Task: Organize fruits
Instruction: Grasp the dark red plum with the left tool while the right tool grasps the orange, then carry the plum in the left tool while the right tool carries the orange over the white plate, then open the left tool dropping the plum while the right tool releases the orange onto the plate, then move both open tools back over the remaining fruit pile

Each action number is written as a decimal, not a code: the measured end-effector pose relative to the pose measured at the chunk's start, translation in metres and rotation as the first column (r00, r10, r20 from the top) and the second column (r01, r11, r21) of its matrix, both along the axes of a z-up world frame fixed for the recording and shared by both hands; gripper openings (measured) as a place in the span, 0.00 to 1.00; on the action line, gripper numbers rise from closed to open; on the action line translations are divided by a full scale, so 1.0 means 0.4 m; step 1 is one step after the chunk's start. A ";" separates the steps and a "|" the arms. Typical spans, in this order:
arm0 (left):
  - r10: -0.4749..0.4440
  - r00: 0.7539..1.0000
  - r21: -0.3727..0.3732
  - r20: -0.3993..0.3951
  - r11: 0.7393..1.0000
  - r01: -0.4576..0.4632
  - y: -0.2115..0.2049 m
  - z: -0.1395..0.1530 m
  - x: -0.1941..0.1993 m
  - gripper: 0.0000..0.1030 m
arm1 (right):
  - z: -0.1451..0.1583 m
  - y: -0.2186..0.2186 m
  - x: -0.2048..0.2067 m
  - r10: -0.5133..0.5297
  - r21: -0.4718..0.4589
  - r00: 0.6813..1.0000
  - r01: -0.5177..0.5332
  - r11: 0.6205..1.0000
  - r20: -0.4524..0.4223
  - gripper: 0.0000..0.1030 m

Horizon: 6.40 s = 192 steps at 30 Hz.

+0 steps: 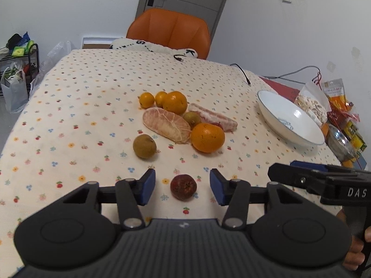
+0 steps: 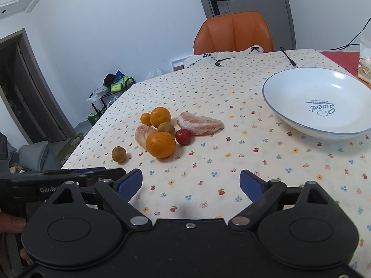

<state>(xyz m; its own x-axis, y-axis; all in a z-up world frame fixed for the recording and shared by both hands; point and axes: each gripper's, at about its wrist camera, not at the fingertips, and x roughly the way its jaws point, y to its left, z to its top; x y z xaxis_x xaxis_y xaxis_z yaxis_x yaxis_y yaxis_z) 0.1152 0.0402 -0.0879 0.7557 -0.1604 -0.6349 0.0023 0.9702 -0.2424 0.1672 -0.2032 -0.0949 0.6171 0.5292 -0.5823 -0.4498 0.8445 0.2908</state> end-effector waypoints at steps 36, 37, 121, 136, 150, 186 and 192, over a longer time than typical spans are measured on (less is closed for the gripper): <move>0.072 0.997 0.024 0.030 0.997 -0.073 0.101 0.087 0.070 0.23 | -0.013 0.188 0.152 0.056 -0.069 0.998 -0.057 0.996 -0.013 0.73; 0.073 0.997 0.025 0.030 0.997 -0.074 0.101 0.087 0.072 0.23 | -0.016 0.190 0.155 0.059 -0.069 0.998 -0.060 0.996 -0.016 0.67; -0.270 0.960 0.074 0.075 0.962 0.264 -0.420 0.096 0.323 0.23 | 0.041 -0.353 0.172 -0.322 0.024 0.944 0.321 0.947 0.071 0.38; -0.293 0.956 0.070 0.024 0.954 0.291 -0.485 0.041 0.408 0.23 | 0.026 -0.380 0.198 -0.331 0.022 0.942 0.330 0.944 0.065 0.38; -0.255 0.966 0.066 0.026 0.965 0.253 -0.459 0.055 0.405 0.28 | 0.014 -0.373 0.220 -0.343 0.009 0.938 0.343 0.939 0.055 0.38; -0.027 0.983 0.044 0.180 0.999 0.020 -0.184 0.192 0.180 0.89 | 0.092 -0.248 0.122 -0.279 0.073 0.950 0.271 0.960 0.141 1.00; 0.003 0.980 0.065 0.200 0.998 -0.016 -0.143 0.204 0.145 0.91 | 0.101 -0.215 0.110 -0.250 0.073 0.956 0.242 0.968 0.154 1.00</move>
